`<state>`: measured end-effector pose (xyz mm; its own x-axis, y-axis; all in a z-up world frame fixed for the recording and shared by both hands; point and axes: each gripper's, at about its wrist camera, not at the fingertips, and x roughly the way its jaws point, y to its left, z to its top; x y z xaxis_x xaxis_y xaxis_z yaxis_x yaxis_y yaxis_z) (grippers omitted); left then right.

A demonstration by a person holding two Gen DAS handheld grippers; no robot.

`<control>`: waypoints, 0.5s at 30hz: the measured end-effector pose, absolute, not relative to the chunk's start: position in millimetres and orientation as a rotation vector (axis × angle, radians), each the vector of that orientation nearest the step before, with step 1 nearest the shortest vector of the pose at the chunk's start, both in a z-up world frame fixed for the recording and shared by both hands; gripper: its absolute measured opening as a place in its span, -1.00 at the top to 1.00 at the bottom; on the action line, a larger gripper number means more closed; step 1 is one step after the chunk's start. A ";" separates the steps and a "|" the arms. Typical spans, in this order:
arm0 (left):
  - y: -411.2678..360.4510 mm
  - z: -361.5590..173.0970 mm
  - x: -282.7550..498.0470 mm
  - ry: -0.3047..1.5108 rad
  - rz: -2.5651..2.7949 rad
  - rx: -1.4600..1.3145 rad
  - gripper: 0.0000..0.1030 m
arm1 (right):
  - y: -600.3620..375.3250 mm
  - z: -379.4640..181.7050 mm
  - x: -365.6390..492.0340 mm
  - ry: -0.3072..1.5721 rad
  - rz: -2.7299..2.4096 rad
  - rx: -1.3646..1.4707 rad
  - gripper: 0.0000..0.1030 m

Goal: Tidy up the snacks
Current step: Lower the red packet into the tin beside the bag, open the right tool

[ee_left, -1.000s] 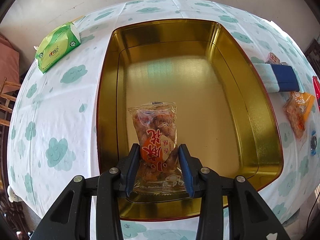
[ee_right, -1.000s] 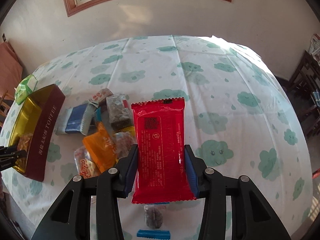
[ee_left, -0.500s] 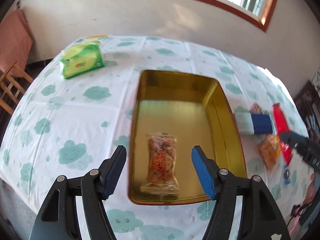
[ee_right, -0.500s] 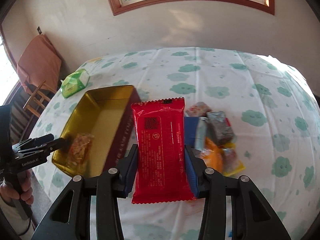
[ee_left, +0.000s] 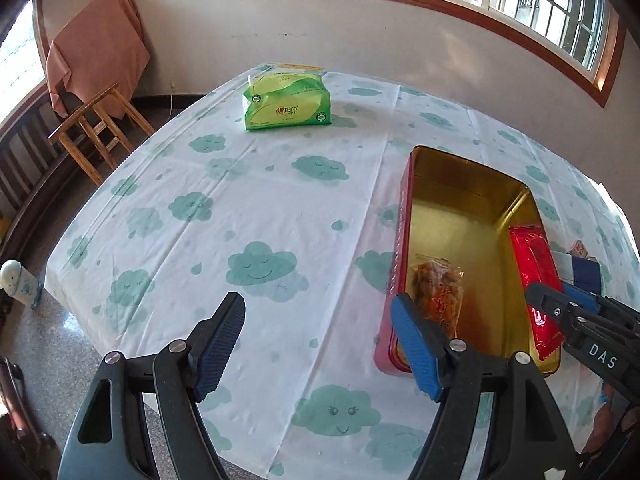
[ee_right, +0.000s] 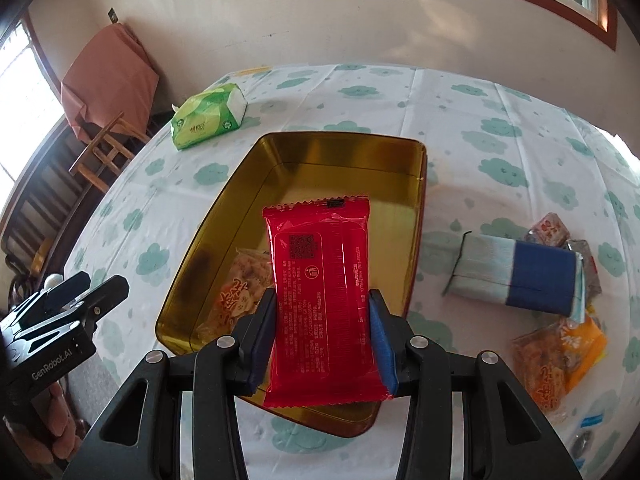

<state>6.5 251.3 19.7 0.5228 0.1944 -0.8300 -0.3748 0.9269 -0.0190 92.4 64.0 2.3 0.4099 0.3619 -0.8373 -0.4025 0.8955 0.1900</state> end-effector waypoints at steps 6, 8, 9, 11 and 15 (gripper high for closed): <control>259.8 12.6 4.1 0.978 0.350 -0.231 -0.46 | 82.1 -11.6 95.5 1.059 0.433 -0.099 0.13; 260.3 9.2 5.4 0.988 0.347 -0.232 -0.46 | 85.8 -16.2 96.4 1.070 0.423 -0.112 0.13; 260.6 7.9 5.5 0.990 0.346 -0.234 -0.46 | 87.2 -18.6 97.0 1.075 0.424 -0.115 0.13; 260.8 6.2 6.1 0.995 0.342 -0.233 -0.46 | 89.3 -22.9 98.8 1.089 0.418 -0.123 0.13; 261.4 3.6 8.0 1.002 0.339 -0.235 -0.46 | 91.6 -30.3 100.7 1.116 0.419 -0.131 0.13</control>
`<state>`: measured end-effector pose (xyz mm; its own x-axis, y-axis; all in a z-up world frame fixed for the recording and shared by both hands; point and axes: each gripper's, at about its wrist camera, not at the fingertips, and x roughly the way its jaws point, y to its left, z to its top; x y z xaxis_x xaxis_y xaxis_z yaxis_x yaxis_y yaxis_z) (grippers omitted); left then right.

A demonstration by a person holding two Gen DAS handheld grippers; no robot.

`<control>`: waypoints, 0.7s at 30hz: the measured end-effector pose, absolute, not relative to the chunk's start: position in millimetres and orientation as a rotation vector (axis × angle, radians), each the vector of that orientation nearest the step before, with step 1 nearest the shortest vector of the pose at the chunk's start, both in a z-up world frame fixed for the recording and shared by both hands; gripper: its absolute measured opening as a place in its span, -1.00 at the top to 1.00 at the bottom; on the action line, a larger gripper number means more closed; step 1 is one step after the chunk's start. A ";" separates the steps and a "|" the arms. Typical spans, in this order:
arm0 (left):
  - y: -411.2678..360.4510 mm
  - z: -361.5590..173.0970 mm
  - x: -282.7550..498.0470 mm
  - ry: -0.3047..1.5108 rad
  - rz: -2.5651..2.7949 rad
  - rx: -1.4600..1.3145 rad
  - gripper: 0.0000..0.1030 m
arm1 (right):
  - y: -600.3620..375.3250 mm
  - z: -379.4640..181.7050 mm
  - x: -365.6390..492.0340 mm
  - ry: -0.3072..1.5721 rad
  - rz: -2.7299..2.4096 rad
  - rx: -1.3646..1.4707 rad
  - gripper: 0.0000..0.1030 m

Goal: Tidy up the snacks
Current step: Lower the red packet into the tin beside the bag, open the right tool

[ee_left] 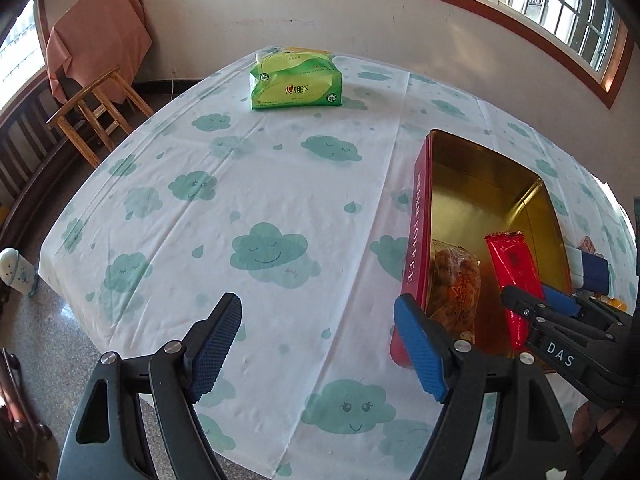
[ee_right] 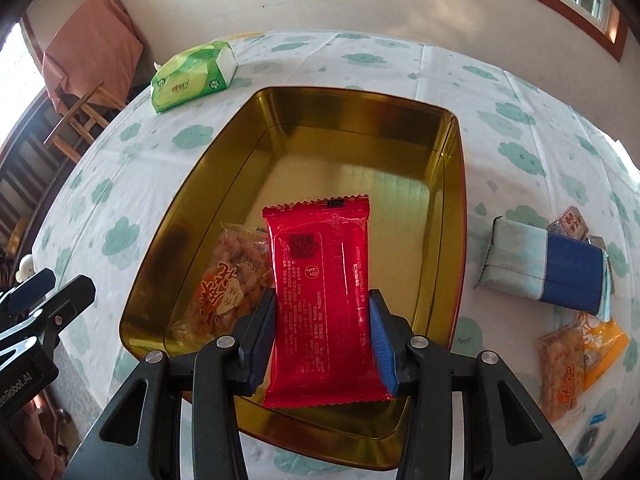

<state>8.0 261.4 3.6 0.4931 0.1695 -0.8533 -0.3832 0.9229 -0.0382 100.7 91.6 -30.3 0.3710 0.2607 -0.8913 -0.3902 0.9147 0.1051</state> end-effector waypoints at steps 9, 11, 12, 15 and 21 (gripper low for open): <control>262.3 4.9 7.2 0.993 0.330 -0.241 -0.52 | 97.0 -38.5 103.6 1.139 0.409 -0.157 0.13; 261.8 5.5 7.5 0.994 0.334 -0.235 -0.56 | 98.8 -38.7 103.9 1.141 0.414 -0.167 0.13; 261.2 5.9 7.5 0.994 0.336 -0.232 -0.57 | 99.3 -39.0 103.9 1.143 0.415 -0.169 0.12; 260.7 6.1 7.4 0.995 0.336 -0.234 -0.57 | 102.1 -39.0 103.3 1.137 0.421 -0.182 0.11; 260.5 5.1 6.5 1.006 0.337 -0.241 -0.57 | 98.7 -24.1 100.3 1.097 0.472 -0.203 0.08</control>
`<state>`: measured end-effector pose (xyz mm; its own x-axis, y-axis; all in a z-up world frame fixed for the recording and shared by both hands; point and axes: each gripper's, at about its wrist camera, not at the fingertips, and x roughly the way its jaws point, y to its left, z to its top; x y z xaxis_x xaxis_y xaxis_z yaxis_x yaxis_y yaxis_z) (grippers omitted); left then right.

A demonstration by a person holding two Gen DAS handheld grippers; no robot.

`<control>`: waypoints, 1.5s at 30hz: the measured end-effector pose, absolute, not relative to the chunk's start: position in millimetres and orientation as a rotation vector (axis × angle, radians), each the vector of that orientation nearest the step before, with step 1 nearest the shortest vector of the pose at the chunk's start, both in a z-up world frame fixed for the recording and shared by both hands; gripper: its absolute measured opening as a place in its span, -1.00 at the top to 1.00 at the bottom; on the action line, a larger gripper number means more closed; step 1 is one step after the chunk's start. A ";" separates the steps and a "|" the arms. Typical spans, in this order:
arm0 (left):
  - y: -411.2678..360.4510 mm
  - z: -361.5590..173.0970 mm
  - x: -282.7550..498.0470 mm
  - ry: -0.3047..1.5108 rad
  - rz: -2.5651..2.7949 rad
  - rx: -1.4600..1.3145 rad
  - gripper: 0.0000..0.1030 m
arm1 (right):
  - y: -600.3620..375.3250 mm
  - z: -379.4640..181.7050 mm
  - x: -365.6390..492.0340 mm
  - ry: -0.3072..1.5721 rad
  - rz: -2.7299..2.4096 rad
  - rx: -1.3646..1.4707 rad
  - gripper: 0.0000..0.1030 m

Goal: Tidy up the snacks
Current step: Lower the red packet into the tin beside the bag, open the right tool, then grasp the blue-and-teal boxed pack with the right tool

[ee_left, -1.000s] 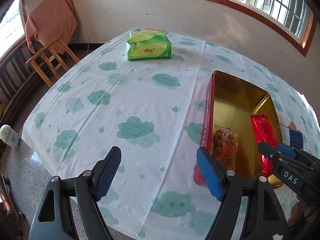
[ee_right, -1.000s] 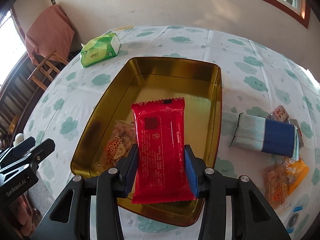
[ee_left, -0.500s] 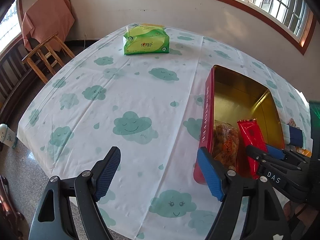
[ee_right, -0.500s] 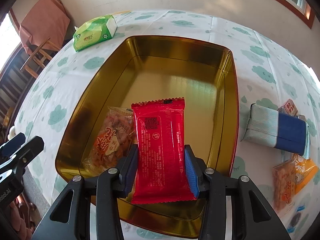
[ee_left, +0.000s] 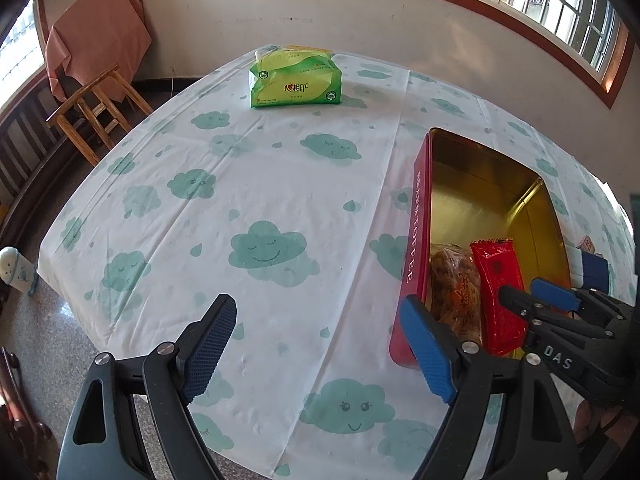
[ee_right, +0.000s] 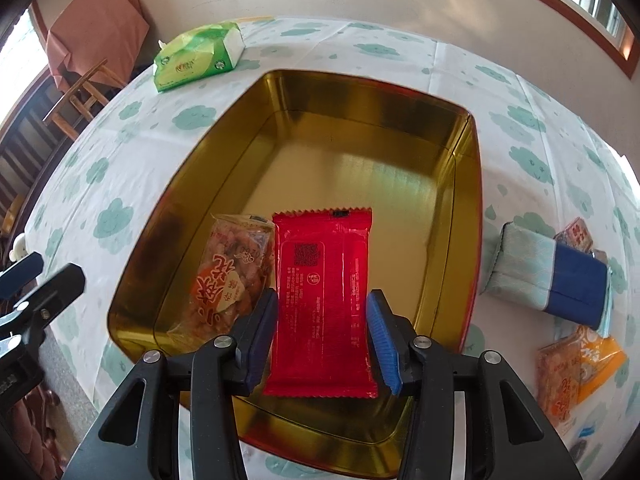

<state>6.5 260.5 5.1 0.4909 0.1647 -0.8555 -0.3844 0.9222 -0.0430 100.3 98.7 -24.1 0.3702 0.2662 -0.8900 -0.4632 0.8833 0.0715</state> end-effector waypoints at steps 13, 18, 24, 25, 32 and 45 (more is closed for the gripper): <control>260.6 1.4 1.9 1.023 0.331 -0.260 -0.58 | 14.4 23.7 134.7 0.971 0.675 -0.582 -0.41; 251.8 -1.3 1.3 1.042 0.326 -0.257 -0.59 | 4.0 5.3 159.6 1.022 0.718 -0.785 -0.44; 243.9 -1.9 1.1 1.059 0.328 -0.236 -0.59 | 3.5 -24.2 176.5 1.098 0.831 -0.901 -0.44; 243.2 -1.4 1.0 1.060 0.330 -0.236 -0.60 | 3.5 -29.4 179.3 1.111 0.834 -0.911 -0.44; 236.4 -2.3 4.5 1.082 0.330 -0.225 -0.61 | -4.9 -47.5 187.7 1.162 0.853 -0.855 -0.13; 180.5 10.0 18.6 1.061 0.213 -0.167 -0.61 | -55.4 -21.9 167.1 1.028 0.604 -0.447 0.00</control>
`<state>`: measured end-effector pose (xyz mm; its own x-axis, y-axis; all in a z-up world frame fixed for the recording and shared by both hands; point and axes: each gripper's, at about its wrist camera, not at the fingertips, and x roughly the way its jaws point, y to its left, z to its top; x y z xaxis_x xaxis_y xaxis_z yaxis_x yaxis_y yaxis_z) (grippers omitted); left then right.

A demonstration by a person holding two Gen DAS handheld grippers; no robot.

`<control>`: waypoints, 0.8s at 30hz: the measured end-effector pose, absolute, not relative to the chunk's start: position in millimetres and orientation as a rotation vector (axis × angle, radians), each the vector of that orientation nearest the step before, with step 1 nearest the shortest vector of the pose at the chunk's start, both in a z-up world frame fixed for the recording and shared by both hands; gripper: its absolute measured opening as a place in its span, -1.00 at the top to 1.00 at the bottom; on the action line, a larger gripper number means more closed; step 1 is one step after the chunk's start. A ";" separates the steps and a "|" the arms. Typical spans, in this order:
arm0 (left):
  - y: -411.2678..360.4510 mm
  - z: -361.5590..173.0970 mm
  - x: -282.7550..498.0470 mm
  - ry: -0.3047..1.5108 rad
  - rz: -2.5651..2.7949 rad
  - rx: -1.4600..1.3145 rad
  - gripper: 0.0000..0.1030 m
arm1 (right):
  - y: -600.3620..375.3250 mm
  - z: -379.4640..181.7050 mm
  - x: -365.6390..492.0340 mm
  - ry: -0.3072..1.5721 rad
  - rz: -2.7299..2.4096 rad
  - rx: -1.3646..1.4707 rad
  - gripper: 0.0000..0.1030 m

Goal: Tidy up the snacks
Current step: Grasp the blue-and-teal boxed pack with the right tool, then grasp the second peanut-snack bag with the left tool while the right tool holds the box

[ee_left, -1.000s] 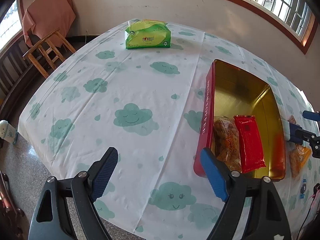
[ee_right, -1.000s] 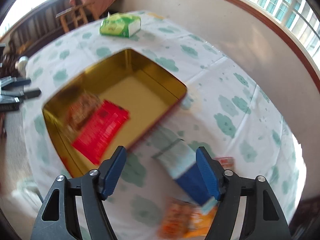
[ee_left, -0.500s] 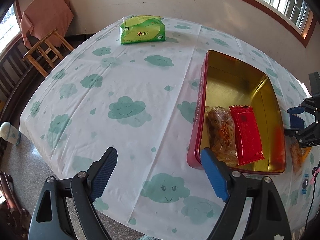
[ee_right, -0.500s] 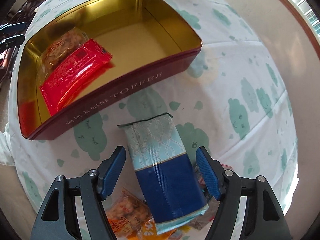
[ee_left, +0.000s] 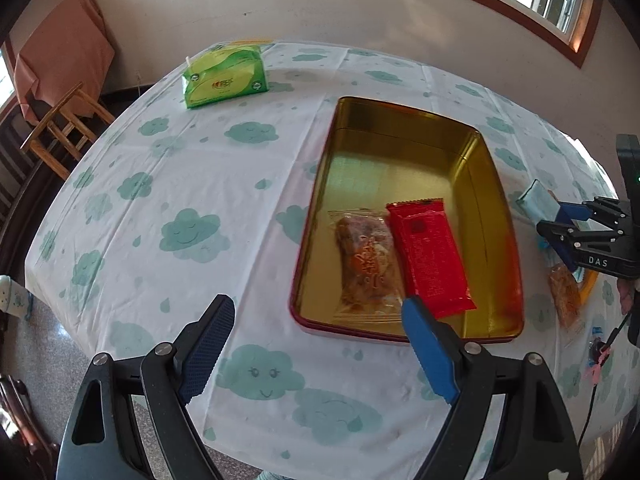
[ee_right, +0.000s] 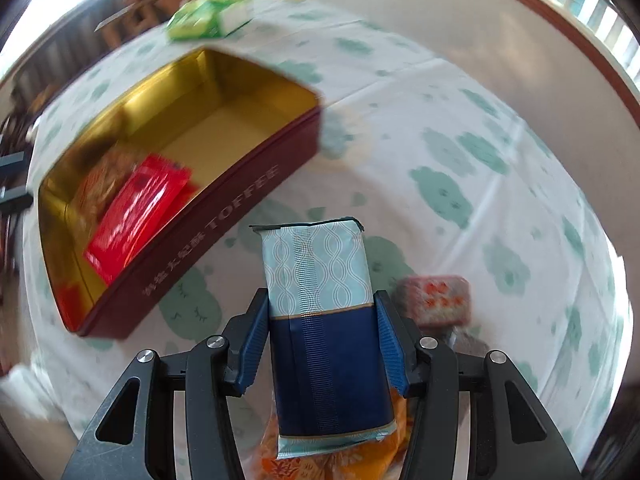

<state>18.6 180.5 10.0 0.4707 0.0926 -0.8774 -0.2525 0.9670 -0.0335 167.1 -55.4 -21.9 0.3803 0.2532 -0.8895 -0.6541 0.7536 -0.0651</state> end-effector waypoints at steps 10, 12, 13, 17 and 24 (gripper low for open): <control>89.8 14.8 40.6 1.073 0.016 -0.098 -0.61 | -175.9 0.0 159.5 0.950 0.301 -0.118 0.00; 69.8 14.0 45.2 1.078 -0.025 -0.087 -0.61 | -196.5 1.2 157.2 0.950 0.266 -0.073 0.00; 59.3 13.5 47.2 1.081 -0.044 -0.078 -0.61 | -206.3 0.2 156.0 0.957 0.241 -0.066 0.00; 13.7 8.3 58.2 1.105 -0.129 -0.049 -0.60 | -238.8 -14.1 153.3 0.973 0.137 -0.090 0.00; -36.6 -16.7 80.3 1.192 -0.161 -0.113 -0.55 | -288.5 -40.8 135.1 0.977 0.066 -0.042 -0.01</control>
